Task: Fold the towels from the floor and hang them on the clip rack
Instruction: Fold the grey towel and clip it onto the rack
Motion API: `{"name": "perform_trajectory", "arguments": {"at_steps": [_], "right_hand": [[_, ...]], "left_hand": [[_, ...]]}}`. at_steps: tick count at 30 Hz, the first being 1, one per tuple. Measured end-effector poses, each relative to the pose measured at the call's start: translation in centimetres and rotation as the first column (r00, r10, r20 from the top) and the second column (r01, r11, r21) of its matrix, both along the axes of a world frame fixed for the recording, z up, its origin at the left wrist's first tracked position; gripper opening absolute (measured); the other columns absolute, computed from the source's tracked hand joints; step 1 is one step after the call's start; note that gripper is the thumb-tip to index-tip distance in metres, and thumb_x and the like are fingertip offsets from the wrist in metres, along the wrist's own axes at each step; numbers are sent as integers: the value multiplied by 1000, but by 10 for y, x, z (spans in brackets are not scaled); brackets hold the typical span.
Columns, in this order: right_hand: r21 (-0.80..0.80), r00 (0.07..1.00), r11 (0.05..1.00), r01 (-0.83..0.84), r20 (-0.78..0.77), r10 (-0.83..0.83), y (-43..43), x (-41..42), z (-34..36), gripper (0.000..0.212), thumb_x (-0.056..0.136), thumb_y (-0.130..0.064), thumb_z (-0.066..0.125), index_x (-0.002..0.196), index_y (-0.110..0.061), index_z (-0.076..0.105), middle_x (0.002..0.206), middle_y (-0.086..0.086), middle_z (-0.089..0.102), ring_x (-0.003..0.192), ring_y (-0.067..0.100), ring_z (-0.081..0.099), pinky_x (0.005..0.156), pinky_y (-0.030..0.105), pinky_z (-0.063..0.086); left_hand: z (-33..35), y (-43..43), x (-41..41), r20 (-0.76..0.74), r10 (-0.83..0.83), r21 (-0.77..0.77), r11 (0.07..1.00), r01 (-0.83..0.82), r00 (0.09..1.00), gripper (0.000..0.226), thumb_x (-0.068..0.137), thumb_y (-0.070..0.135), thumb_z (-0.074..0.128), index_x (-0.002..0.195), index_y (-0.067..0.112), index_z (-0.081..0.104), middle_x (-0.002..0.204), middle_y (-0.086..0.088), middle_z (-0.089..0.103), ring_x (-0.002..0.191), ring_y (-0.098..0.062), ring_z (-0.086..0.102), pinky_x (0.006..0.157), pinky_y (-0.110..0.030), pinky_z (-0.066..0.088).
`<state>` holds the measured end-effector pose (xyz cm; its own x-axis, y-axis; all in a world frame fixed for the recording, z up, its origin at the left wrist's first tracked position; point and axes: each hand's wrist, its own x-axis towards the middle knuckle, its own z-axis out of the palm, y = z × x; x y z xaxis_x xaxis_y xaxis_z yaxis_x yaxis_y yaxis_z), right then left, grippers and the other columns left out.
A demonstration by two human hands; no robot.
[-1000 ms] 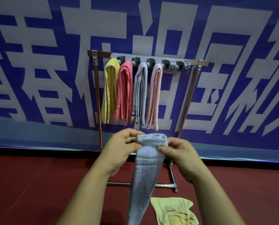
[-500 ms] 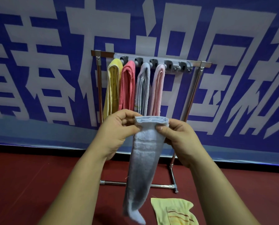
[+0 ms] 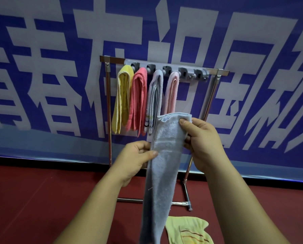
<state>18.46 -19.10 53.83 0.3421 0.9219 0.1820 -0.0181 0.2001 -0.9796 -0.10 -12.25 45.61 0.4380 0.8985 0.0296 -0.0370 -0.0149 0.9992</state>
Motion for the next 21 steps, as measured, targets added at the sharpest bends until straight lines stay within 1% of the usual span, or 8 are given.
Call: {"name": "perform_trajectory", "arguments": {"at_steps": [3, 5, 7, 9, 11, 14, 17, 21], "right_hand": [[19, 996, 998, 54, 65, -55, 2, -4, 3, 20, 102, -18, 65, 97, -9, 82, 96, 21, 78, 82, 26, 72, 75, 45, 59], [45, 990, 995, 89, 106, -94, 1, -5, 5, 17, 100, -18, 68, 95, -11, 82, 92, 17, 79, 81, 22, 72, 75, 43, 60], [75, 984, 990, 118, 128, -126, 0, -3, 8, 14, 99, -18, 70, 96, -15, 83, 89, 8, 81, 82, 17, 75, 74, 36, 62], [74, 983, 988, 137, 111, -145, -1, 0, 10, 13, 98, -18, 71, 98, -16, 84, 92, 6, 81, 87, 19, 77, 77, 36, 63], [66, 988, 988, 140, 58, -144, -1, 5, 11, 14, 98, -17, 71, 99, -13, 83, 98, 13, 81, 91, 25, 76, 82, 42, 61], [54, 990, 989, 138, -28, -136, -3, 9, 13, 15, 100, -17, 69, 101, -10, 82, 104, 19, 79, 92, 29, 74, 84, 45, 60], [65, 992, 990, 125, -41, -122, -3, 9, 18, 16, 101, -18, 68, 101, -9, 82, 107, 22, 78, 93, 30, 74, 85, 46, 60], [114, 991, 985, 131, 18, -134, 1, 7, 24, 16, 100, -18, 69, 101, -10, 82, 103, 21, 78, 92, 31, 74, 86, 50, 61]], "left_hand": [[-7, -2, 13, 4, 19, 12, 1000, -19, 1000, 18, 107, 10, 62, 118, 10, 76, 109, -10, 83, 112, -32, 76, 104, -52, 56], [-11, -5, 19, 31, -33, 9, 999, 33, 999, 23, 108, 9, 58, 123, 10, 75, 116, -9, 81, 116, -30, 75, 106, -43, 58], [-13, -8, 22, 50, -82, 9, 997, 82, 995, 25, 108, 3, 56, 123, 7, 74, 118, -10, 80, 114, -24, 75, 103, -35, 59], [-15, -7, 23, 66, -99, 3, 995, 99, 993, 26, 105, -4, 55, 118, 5, 75, 113, -10, 81, 105, -19, 76, 96, -31, 61], [-17, -5, 22, 52, -93, 14, 996, 93, 994, 25, 101, -8, 60, 110, 9, 77, 106, -8, 82, 100, -19, 76, 92, -32, 62], [-16, 2, 22, 39, -63, 38, 997, 62, 997, 19, 95, -7, 73, 100, 11, 77, 103, -13, 80, 98, -26, 73, 96, -47, 59], [-11, 5, 26, 36, -28, 57, 998, 26, 999, 15, 91, -6, 78, 97, 8, 78, 100, -16, 81, 89, -25, 73, 86, -44, 60], [-6, 4, 36, 57, -6, 76, 997, 2, 998, 14, 92, -8, 74, 102, 2, 76, 99, -22, 79, 81, -26, 67, 74, -36, 58]]}}
